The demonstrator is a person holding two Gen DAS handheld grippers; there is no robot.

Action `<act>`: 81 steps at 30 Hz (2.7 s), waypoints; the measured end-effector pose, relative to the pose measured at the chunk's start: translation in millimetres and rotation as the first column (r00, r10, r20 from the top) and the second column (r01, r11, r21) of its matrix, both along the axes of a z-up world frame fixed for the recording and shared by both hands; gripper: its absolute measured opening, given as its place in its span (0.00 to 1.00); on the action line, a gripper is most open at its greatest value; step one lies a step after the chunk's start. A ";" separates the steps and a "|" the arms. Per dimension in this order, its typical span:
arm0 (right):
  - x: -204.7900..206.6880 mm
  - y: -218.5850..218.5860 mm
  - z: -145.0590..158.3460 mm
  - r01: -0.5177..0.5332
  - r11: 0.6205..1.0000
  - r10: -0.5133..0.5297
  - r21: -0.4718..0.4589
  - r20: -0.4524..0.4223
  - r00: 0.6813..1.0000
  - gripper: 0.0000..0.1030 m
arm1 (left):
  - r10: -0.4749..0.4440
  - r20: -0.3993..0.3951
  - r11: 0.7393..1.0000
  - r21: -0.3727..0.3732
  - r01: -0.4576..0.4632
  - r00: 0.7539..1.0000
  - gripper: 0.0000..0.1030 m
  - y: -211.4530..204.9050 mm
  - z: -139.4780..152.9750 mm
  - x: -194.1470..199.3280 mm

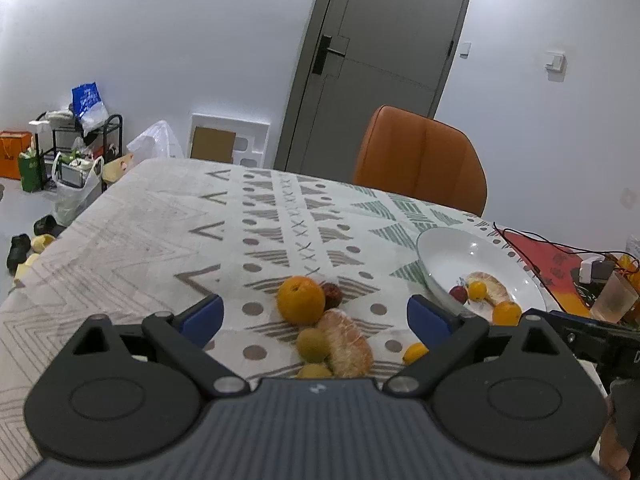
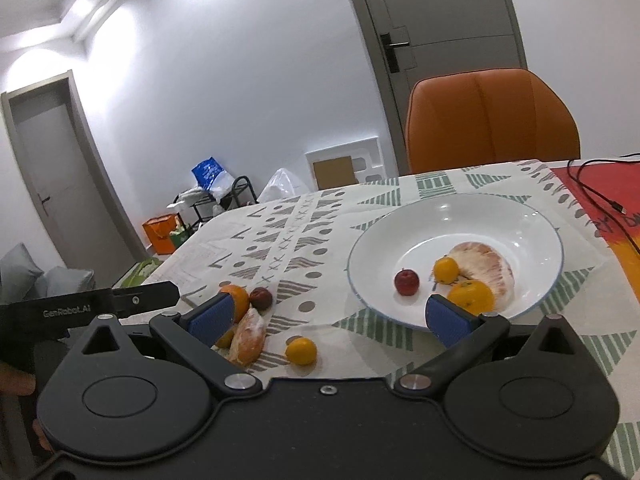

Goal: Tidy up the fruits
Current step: 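Withdraw both open tools from the bowl toward the remaining fruit, then grasp a small yellow-green fruit with the left tool while the right tool grasps a tangerine, then carry the yellow-green fruit with the left tool while the right tool carries the tangerine to the bowl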

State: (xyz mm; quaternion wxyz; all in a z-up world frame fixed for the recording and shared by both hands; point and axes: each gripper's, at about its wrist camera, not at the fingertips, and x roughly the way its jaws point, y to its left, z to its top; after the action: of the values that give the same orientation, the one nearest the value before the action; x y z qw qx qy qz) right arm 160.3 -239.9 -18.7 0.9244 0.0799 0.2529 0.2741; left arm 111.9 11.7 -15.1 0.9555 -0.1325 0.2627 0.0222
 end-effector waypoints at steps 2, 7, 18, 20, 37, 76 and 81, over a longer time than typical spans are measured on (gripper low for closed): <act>-0.9 3.0 -1.2 -0.008 1.000 0.008 -0.008 -0.005 1.000 1.00 | 0.002 -0.009 1.000 -0.011 -0.002 1.000 0.94 2.8 -4.0 -0.2; -2.1 9.9 -5.8 -0.027 0.999 0.026 -0.024 -0.016 1.000 0.99 | -0.001 -0.018 1.000 -0.010 0.001 1.000 0.92 4.8 -11.2 -1.1; 1.4 19.8 -16.4 -0.062 0.997 0.060 -0.046 -0.052 0.997 0.87 | -0.006 -0.065 1.000 -0.028 0.004 0.998 0.81 7.4 -28.7 -0.1; 2.3 20.6 -18.7 -0.066 0.997 0.063 -0.049 -0.060 0.996 0.85 | -0.010 -0.074 1.000 -0.030 0.007 0.997 0.79 6.2 -31.6 0.9; 14.3 33.6 -36.9 -0.109 0.993 0.102 -0.053 -0.111 0.989 0.67 | -0.030 -0.127 0.999 -0.039 0.026 0.991 0.56 2.5 -49.3 13.1; 21.6 47.4 -36.4 -0.127 0.989 0.119 -0.077 -0.100 0.988 0.22 | -0.052 -0.057 0.998 -0.029 0.051 0.997 0.22 -3.8 -22.6 18.2; 20.9 35.0 -27.8 -0.097 0.993 0.092 -0.062 -0.077 0.993 0.22 | -0.077 -0.036 0.997 -0.015 0.076 0.996 0.22 -16.3 -13.4 23.6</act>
State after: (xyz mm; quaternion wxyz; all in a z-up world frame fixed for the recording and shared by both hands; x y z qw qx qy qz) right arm 181.2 -204.9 -46.6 0.9026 0.0476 0.2992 0.3059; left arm 135.5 -4.6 -28.5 0.9498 -0.1284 0.2851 -0.0137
